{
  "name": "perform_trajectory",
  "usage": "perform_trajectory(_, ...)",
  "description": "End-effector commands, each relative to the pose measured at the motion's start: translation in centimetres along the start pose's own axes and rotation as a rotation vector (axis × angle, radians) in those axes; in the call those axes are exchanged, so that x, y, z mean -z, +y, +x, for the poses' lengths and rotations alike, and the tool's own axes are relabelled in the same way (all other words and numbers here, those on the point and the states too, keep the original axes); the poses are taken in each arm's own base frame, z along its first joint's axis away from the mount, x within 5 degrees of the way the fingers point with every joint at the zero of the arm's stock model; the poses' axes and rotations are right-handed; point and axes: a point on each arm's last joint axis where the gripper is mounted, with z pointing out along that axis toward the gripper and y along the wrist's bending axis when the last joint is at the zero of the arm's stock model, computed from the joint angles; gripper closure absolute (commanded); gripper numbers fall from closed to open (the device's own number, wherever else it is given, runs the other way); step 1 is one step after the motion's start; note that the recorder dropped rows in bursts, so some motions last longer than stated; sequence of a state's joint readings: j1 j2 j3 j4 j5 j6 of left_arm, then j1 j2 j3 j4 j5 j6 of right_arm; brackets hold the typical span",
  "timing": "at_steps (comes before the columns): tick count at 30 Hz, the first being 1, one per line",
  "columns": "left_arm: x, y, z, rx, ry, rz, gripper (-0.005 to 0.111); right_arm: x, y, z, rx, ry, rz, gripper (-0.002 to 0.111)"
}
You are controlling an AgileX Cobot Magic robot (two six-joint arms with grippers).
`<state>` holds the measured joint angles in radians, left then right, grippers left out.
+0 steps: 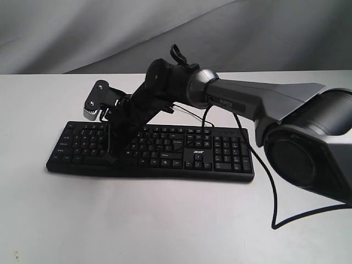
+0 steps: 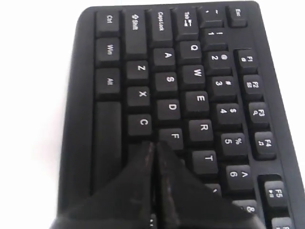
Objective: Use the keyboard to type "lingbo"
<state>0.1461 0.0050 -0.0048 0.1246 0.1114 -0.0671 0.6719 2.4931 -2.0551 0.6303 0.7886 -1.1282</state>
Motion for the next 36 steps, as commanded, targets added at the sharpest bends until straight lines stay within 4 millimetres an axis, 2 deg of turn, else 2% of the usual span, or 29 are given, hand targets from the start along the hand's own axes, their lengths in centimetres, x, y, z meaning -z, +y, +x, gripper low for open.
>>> perform_trajectory(1, 0.0, -0.1, 0.0, 0.002, -0.010, 0.007, 0.106, 0.6, 0.8, -0.9, 0.020, 0.012, -0.024, 0.108)
perform_trajectory(19, 0.0, -0.1, 0.0, 0.002, -0.010, 0.007, 0.106, 0.2, 0.4, -0.1, 0.030, 0.070, 0.010, 0.108)
perform_trajectory(33, 0.0, -0.1, 0.0, 0.002, -0.010, 0.007, 0.106, 0.2, 0.3, -0.1, 0.027, 0.064, 0.024, 0.108)
perform_trajectory(36, 0.0, -0.1, 0.0, 0.002, -0.010, 0.007, 0.106, -0.5, 0.3, 0.3, 0.017, 0.063, 0.018, 0.108)
